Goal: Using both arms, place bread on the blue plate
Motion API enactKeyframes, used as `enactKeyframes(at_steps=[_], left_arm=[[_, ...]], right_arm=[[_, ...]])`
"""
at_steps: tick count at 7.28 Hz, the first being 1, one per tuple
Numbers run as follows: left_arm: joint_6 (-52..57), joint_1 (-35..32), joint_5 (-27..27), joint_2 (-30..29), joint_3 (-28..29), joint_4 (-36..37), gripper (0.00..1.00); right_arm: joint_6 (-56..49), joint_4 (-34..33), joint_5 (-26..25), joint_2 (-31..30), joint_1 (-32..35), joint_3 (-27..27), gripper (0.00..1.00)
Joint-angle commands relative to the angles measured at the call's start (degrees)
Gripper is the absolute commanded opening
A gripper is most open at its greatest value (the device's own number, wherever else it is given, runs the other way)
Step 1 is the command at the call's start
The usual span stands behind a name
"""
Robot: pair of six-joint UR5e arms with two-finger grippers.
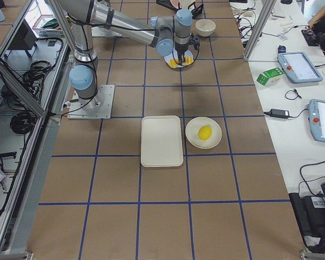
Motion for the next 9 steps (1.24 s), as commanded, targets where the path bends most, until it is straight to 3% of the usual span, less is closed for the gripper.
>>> enactKeyframes(at_steps=[1,3,4,5,6,7,9], left_arm=[[0.02,0.65,-0.17,0.32,-0.06,-0.22,1.00],[0.11,0.83,-0.08,0.32,-0.06,-0.31,1.00],[0.11,0.74,-0.17,0.32,-0.06,-0.31,1.00],[0.11,0.56,-0.34,0.40,-0.14,-0.31,1.00],[0.11,0.48,-0.52,0.32,-0.15,-0.31,1.00],[0.11,0.47,-0.69,0.58,-0.06,-0.40,1.00],[0.11,-0.05,-0.70,1.45,-0.15,-1.79,1.00]], right_arm=[[9.75,-1.84,0.08,7.27,7.55,-4.40,0.00],[16.17,-6.59,3.22,10.80,10.92,-4.15,0.00],[18.47,-6.59,3.59,11.51,10.92,-4.15,0.06],[17.45,-6.77,3.33,11.69,10.84,-3.97,0.31],[16.66,-7.64,3.59,11.87,10.83,-3.97,0.84],[15.17,-7.21,2.90,11.78,10.23,-4.58,1.00],[15.33,-6.33,3.51,11.26,9.52,-7.73,1.00]])
